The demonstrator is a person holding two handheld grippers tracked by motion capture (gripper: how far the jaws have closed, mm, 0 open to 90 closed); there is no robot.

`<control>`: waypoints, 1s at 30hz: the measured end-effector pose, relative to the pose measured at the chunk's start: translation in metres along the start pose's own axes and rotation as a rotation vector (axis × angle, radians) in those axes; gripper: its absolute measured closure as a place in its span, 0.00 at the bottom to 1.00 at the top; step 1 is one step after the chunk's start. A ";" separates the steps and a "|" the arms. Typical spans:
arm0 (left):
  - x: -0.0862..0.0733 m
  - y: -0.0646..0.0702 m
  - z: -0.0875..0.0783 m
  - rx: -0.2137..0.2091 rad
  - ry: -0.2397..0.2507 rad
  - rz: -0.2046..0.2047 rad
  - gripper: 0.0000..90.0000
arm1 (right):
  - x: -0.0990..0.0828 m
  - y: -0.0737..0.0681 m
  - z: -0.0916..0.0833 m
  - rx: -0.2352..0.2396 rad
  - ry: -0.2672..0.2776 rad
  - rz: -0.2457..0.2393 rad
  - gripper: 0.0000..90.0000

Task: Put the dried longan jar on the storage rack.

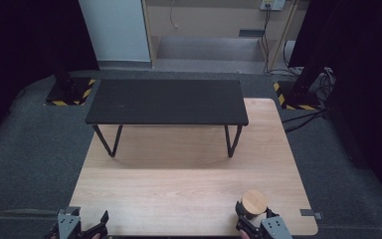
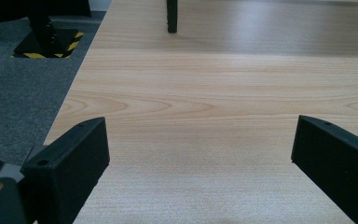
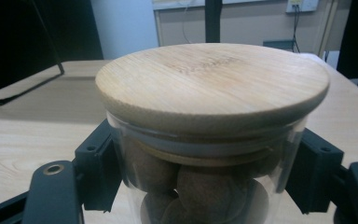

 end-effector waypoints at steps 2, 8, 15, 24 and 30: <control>0.000 0.000 0.000 -0.001 0.001 0.001 0.03 | 0.010 -0.002 0.000 0.008 -0.002 -0.004 0.29; 0.001 0.000 -0.002 -0.004 0.003 0.001 0.03 | 0.038 -0.004 0.008 0.031 -0.008 0.006 0.29; 0.001 -0.001 -0.003 0.000 0.006 -0.003 0.03 | 0.067 -0.008 0.017 0.056 -0.007 -0.016 0.29; 0.001 0.000 -0.003 -0.004 0.006 -0.002 0.03 | 0.100 -0.013 0.032 0.098 0.004 -0.016 0.29; 0.001 0.000 -0.003 -0.006 0.007 -0.002 0.03 | 0.123 -0.016 0.047 0.116 0.013 -0.025 0.29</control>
Point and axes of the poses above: each handheld gripper's, and its own axes: z roughly forward along the jaws, x roughly out of its top, y roughly to its right, the point moved 1 cm from there along z, roughly forward along the jaws, and after that the axes turned 11 degrees about z, right-handed, at the moved point
